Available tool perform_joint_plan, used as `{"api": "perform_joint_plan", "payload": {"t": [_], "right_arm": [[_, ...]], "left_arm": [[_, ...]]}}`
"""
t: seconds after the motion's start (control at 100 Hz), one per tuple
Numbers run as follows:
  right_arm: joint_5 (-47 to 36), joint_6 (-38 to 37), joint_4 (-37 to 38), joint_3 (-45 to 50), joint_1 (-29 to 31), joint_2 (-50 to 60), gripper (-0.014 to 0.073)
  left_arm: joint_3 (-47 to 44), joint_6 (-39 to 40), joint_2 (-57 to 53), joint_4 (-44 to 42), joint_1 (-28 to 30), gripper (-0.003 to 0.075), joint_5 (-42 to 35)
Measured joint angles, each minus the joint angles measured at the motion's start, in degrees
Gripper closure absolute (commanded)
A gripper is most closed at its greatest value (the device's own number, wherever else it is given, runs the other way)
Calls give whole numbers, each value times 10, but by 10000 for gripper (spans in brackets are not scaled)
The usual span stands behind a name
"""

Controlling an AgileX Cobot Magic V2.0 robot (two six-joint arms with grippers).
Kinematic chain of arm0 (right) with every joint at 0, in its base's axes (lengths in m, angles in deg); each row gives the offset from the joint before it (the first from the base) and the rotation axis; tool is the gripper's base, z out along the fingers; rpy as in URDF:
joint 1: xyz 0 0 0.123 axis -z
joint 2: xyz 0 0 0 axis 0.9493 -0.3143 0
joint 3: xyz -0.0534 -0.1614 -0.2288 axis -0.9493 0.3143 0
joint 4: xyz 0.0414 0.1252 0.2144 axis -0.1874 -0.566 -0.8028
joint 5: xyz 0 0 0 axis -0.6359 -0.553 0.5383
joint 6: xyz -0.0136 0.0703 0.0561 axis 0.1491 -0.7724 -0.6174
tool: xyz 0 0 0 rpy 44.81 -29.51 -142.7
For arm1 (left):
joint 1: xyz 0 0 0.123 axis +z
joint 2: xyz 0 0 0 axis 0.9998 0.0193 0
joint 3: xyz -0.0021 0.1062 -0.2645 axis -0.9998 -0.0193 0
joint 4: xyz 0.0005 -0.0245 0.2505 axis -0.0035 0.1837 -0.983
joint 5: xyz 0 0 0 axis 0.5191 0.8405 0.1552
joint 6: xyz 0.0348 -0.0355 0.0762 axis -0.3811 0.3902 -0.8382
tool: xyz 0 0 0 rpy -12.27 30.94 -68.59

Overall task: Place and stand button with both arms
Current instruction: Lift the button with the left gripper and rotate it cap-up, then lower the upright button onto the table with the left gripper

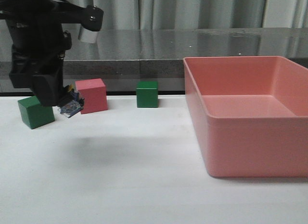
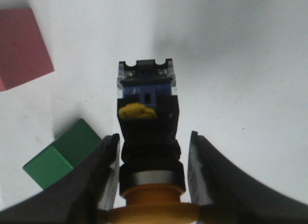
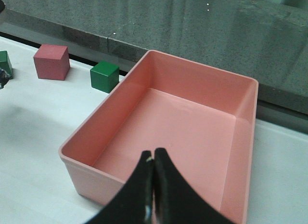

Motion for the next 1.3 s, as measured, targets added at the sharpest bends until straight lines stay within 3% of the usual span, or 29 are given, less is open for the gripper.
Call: {"api": "perform_joint_plan", "payload": {"t": [0.25, 0.82, 1.3], "right_arm": [[0, 0, 0, 0, 0, 0, 654], [6, 0, 0, 0, 0, 0, 654], [7, 0, 0, 0, 0, 0, 654]], "left_arm": [[92, 9, 84, -49, -24, 739, 106], [128, 9, 133, -86, -67, 739, 111], [118, 9, 134, -48, -67, 729, 111]]}}
